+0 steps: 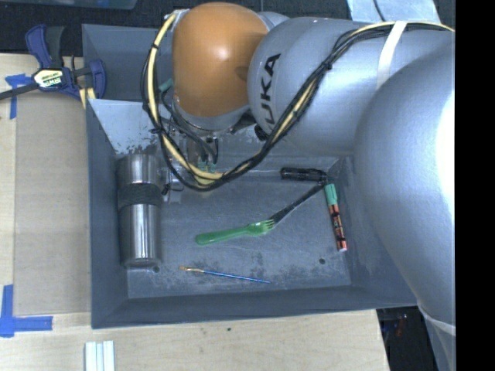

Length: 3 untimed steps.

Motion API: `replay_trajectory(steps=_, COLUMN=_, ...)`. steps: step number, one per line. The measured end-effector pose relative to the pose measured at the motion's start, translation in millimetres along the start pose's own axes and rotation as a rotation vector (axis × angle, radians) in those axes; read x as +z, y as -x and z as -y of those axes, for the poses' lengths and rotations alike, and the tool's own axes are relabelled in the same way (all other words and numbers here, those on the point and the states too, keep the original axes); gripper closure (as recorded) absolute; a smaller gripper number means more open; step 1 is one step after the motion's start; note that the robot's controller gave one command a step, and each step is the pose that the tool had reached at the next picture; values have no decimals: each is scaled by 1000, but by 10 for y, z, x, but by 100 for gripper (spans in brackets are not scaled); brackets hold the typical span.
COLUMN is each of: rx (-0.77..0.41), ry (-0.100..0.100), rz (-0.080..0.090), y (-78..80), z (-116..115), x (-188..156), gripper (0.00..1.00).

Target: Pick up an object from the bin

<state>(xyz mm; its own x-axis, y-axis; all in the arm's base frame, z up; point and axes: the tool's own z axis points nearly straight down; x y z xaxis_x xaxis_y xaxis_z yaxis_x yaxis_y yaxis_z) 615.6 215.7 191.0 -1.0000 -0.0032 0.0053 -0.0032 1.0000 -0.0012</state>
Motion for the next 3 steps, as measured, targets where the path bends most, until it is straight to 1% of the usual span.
replay_trajectory(steps=1, rx=4, ry=3, rz=8, y=19, z=11, x=-57, gripper=0)
replay_trajectory(steps=2, rx=-281, ry=-1, rz=19, y=-278, z=-115, x=718, gripper=0)
replay_trajectory(steps=3, rx=-536, ry=1, rz=20, y=-315, z=-239, x=367, gripper=0)
